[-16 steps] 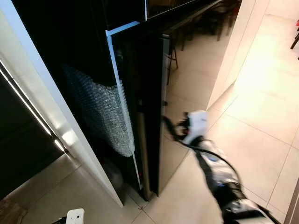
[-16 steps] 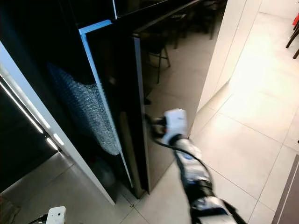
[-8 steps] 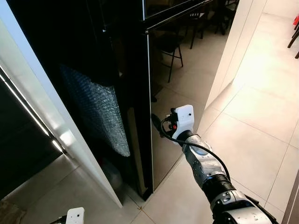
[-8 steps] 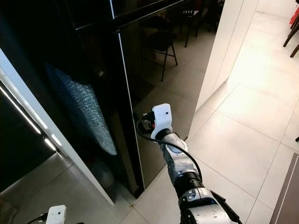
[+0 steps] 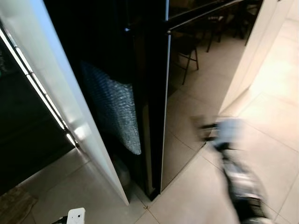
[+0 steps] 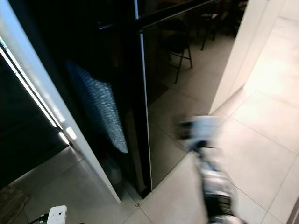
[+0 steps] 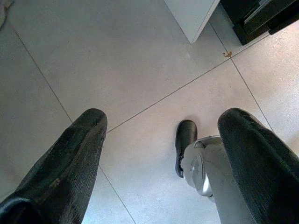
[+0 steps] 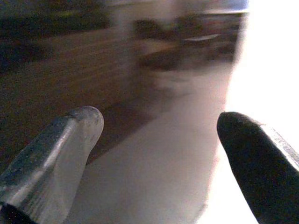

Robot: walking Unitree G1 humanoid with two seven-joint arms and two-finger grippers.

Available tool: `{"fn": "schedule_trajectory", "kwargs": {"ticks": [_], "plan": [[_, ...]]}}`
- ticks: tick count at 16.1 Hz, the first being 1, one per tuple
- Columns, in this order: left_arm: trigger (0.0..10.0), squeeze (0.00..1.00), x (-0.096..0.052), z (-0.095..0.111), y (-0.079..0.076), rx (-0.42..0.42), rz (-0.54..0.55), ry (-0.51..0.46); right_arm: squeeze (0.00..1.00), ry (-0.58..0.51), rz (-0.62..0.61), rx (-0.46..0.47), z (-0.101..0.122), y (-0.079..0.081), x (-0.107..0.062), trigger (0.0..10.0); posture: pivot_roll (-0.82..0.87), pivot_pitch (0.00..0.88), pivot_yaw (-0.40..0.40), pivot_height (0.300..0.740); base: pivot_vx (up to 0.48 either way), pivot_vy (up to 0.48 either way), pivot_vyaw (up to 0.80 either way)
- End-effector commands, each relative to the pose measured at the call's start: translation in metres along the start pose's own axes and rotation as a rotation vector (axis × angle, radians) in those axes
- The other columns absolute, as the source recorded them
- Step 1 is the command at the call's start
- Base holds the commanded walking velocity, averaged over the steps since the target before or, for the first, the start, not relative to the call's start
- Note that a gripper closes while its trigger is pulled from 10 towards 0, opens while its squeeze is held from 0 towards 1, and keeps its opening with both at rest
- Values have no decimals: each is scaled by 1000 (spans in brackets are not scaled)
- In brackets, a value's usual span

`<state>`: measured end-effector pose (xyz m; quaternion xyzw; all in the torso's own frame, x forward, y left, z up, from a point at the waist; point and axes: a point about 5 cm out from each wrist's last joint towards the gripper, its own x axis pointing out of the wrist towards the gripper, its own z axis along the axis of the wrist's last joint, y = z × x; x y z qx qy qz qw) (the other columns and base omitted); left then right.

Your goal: Restocking fridge

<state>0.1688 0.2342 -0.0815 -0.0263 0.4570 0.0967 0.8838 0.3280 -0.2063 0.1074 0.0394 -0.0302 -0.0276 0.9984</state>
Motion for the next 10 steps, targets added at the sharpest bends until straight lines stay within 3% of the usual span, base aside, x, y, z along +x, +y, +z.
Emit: {"fn": "schedule_trajectory", "kwargs": {"ticks": [1, 3, 5, 7, 8, 10], "plan": [[10000, 0, -1, -6, 2, 5, 6, 31, 0, -5, -120, 25, -1, -23, -6, 10000, -56, 0, 34, 740, 0, 0, 0], [10000, 0, -1, -6, 1, 11, 5, 32, 0, 121, -273, 89, -29, -60, -22, 10000, -61, 0, 33, 740, 0, 0, 0], [10000, 0, -1, -6, 1, 22, 7, 35, 0, 342, -322, 136, -76, -78, -55, 10000, -58, 0, 31, 740, 0, 0, 0], [10000, 0, -1, -6, 1, 21, 7, 36, 0, 572, -313, 78, -114, -79, -90, 10000, -53, 0, 29, 740, 0, 0, 0], [10000, 0, -1, -7, 1, 17, 7, 35, 0, 728, -268, 43, -140, -70, -118, 10000, -50, 0, 29, 740, 0, 0, 0], [10000, 0, -1, -7, 1, 17, 8, 37, 0, 903, -205, 3, -166, -55, -155, 10000, -47, 0, 30, 740, 0, 0, 0]]}}
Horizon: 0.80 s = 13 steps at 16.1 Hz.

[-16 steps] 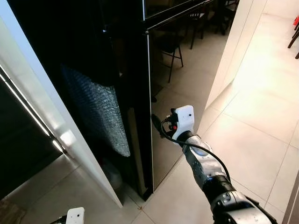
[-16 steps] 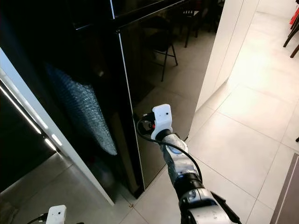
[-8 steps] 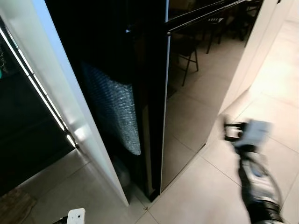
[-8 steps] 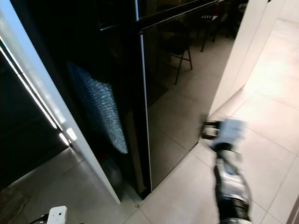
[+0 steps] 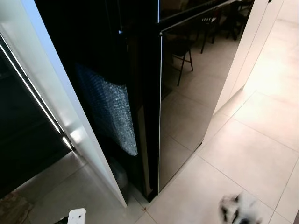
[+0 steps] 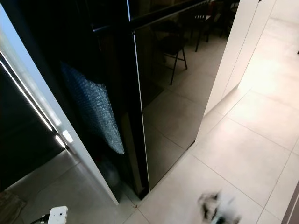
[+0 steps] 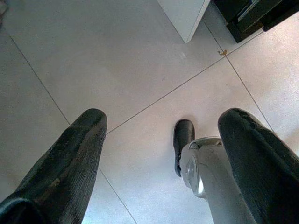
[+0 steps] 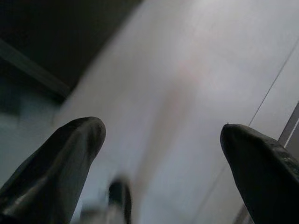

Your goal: Restocking fridge

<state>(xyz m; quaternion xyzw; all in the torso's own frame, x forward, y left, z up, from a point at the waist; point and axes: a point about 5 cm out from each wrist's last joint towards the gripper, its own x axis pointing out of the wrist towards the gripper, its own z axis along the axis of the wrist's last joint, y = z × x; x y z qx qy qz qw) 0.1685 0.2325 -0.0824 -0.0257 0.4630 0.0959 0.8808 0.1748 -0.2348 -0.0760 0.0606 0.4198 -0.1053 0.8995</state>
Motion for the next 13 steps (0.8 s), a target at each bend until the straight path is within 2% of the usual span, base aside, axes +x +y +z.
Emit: {"fn": "schedule_trajectory", "kwargs": {"ticks": [1, 2, 4, 6, 10, 13], "plan": [[10000, 0, -1, -6, 3, 18, 6, 26, 0, 73, -1, -1, -20, 4, -3, 10000, -45, 0, 34, 740, 0, 0, 0], [10000, 0, -1, -6, 3, 19, 4, 27, 0, 94, -4, 17, -27, 6, -5, 10000, -46, 0, 35, 740, 0, 0, 0], [10000, 0, -1, -5, 3, 60, -5, 34, 0, 146, 36, 40, -46, 24, -8, 10000, -49, 0, 34, 740, 0, 0, 0], [10000, 0, -1, -5, 3, 63, -4, 34, 0, 139, 69, 26, -46, 34, -8, 10000, -46, 0, 32, 740, 0, -259, 0], [10000, 0, -1, -5, 3, 69, -5, 35, 0, 161, 57, 14, -48, 33, -8, 10000, -48, 0, 34, 740, 0, -204, 0], [10000, 0, -1, -5, 4, 74, -3, 34, 0, 167, 57, 20, -49, 33, -8, 10000, -48, 0, 35, 740, 0, -270, -704]]}}
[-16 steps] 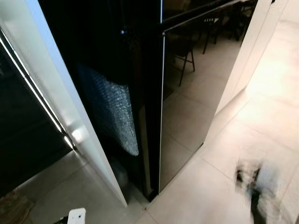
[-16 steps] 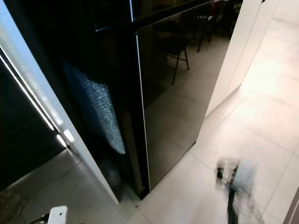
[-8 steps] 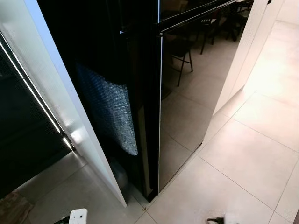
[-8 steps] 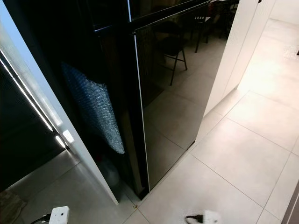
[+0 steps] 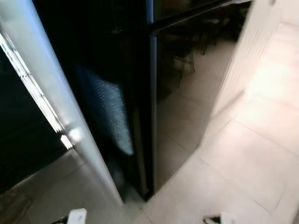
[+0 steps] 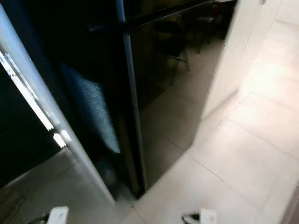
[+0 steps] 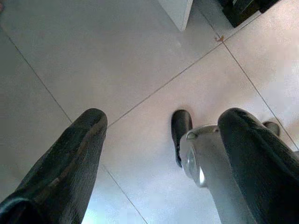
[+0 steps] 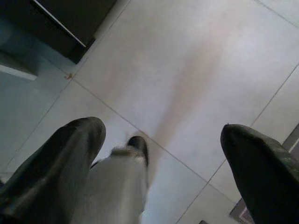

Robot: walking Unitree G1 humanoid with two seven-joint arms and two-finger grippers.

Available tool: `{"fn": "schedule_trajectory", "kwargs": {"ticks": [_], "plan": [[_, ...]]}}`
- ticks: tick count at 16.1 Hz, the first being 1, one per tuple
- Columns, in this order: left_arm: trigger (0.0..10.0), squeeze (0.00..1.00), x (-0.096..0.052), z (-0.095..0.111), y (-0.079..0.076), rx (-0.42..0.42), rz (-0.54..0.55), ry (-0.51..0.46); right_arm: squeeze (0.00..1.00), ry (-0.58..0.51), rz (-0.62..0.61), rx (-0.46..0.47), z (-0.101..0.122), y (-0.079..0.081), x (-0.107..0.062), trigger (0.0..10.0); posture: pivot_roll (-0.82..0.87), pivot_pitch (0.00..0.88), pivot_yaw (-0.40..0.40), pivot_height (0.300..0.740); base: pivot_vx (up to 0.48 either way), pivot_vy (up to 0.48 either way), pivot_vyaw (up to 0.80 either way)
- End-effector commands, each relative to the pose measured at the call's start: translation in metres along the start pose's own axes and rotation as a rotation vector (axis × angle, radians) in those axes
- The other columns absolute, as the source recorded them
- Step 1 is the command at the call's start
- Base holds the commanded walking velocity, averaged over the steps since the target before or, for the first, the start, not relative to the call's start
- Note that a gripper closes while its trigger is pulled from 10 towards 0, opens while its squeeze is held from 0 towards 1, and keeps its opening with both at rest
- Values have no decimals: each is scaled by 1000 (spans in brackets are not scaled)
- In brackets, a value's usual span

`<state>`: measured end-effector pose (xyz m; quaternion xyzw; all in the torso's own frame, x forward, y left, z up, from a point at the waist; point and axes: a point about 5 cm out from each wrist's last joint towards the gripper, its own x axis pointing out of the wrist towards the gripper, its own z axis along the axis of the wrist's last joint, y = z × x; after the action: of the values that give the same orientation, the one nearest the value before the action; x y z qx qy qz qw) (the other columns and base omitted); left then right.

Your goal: Restocking fridge

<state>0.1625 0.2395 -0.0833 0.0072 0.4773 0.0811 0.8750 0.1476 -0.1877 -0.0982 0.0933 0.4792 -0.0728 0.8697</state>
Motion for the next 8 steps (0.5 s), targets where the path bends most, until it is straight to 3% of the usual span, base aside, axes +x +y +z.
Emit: {"fn": "schedule_trajectory", "kwargs": {"ticks": [1, 8], "plan": [[10000, 0, 1, 0, -4, -1, -9, 8, 0, 24, -16, -2, -6, -5, -1, 10000, -48, 0, 36, 740, 0, -285, -781], [10000, 0, 0, 0, -3, 4, -2, 8, 0, 27, -9, -3, -4, -3, -1, 10000, -51, 0, 43, 740, 0, 0, -781]]}}
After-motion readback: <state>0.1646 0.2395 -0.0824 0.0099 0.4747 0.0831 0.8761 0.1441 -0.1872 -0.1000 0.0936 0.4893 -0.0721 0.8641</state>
